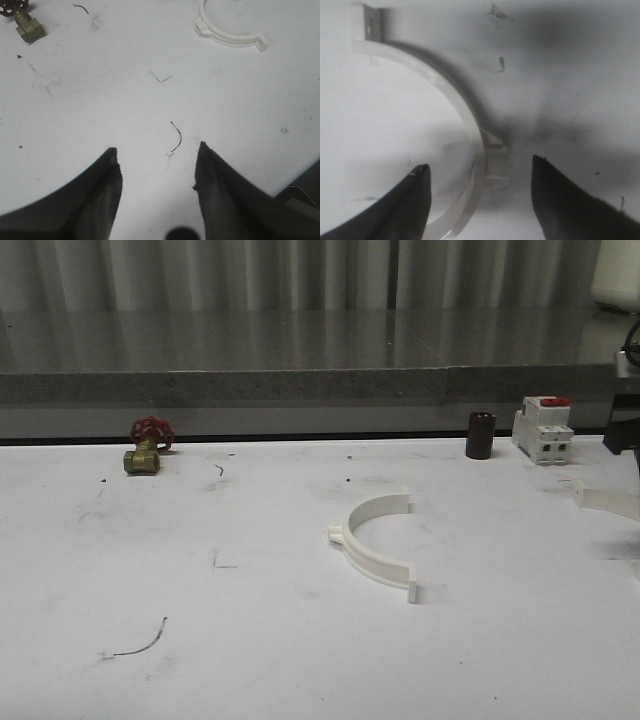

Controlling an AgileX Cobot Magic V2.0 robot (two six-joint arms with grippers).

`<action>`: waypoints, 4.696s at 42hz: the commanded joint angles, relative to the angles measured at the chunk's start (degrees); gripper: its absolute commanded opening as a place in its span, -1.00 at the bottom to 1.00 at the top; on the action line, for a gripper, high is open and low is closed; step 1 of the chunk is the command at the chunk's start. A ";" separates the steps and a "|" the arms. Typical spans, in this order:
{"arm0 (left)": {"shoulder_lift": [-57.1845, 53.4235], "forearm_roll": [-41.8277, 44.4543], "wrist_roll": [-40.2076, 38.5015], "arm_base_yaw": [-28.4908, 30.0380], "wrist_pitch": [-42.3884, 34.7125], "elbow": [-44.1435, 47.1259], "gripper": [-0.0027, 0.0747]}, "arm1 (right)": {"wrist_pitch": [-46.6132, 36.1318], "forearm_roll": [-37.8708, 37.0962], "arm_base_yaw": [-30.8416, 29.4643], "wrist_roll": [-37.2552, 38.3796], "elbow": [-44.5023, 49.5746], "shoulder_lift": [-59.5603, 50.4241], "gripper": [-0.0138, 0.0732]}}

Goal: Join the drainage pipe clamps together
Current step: 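Grasp the clamp half's tab with the right gripper and lift, then carry the clamp half to the placed half and lower it, then press the held half against the other to close the ring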

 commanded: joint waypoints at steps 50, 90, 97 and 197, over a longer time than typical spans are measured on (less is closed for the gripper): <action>-0.24 -0.48 -0.17 0.07 -3.43 -1.42 -0.06 | 6.93 1.74 1.33 -0.13 -7.02 -2.44 -0.35; -0.24 -0.48 -0.17 0.07 -3.43 -1.42 -0.06 | 12.91 -8.88 26.08 34.75 -14.43 -1.01 -0.35; -0.24 -0.48 -0.17 0.07 -3.43 -1.42 -0.06 | 11.92 -8.92 26.03 34.75 -14.43 1.82 -0.35; -0.24 -0.48 -0.17 0.07 -3.43 -1.42 -0.06 | 10.18 -2.54 25.97 34.87 -14.43 5.09 -0.11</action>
